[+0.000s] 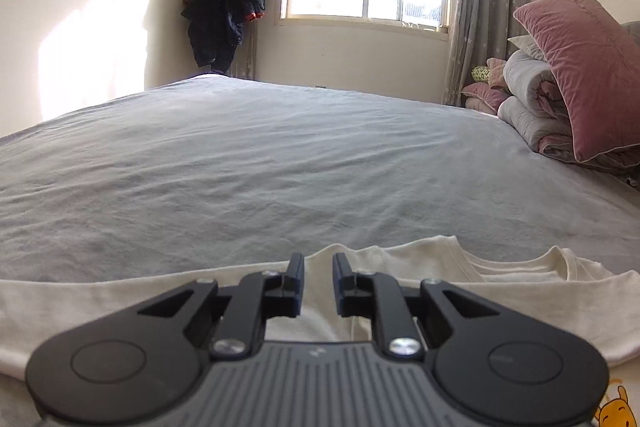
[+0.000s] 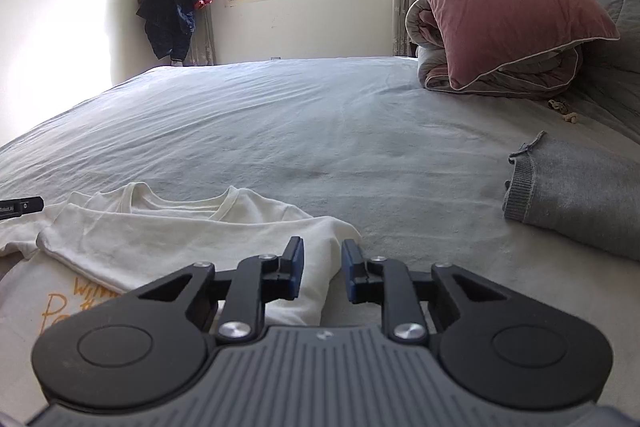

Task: Fold clothes
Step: 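Lift and fold the held sleeve across the sweatshirt body with the left gripper, then open the left gripper to release the folded sleeve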

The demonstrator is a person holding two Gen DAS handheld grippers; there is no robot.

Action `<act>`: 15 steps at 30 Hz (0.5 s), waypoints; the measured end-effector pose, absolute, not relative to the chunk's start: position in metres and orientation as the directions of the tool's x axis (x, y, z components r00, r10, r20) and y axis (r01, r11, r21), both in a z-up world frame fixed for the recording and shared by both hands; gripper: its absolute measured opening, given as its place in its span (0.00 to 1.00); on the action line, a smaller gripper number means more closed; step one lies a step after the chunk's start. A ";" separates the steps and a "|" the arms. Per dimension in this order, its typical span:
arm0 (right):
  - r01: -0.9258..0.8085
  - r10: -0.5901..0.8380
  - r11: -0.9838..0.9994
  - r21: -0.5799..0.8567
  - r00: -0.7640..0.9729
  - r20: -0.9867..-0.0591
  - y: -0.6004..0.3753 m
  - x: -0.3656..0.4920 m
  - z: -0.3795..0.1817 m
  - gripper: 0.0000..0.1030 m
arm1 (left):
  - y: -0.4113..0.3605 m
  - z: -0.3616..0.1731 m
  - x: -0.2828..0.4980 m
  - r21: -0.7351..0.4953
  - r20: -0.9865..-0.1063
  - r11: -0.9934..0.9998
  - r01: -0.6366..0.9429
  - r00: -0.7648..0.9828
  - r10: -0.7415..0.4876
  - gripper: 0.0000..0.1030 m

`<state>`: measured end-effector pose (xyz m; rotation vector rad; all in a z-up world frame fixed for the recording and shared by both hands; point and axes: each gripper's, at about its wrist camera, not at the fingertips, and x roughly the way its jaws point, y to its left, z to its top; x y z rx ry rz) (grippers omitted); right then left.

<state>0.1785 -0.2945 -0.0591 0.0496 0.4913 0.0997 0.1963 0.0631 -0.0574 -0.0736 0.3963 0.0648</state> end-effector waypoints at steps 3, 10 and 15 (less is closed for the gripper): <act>-0.074 0.103 0.994 0.080 0.882 -0.461 -0.291 0.196 -0.064 0.12 | 0.051 -0.060 0.201 -0.038 -0.414 0.999 0.014 0.910 -0.028 0.15; -0.019 0.038 0.999 0.040 0.821 -0.569 -0.294 0.240 -0.100 0.08 | 0.043 -0.090 0.228 0.014 -0.546 0.999 0.041 0.838 -0.027 0.15; -0.011 0.042 0.998 0.058 0.814 -0.579 -0.298 0.245 -0.090 0.07 | 0.042 -0.081 0.224 0.015 -0.554 0.999 0.042 0.832 -0.027 0.27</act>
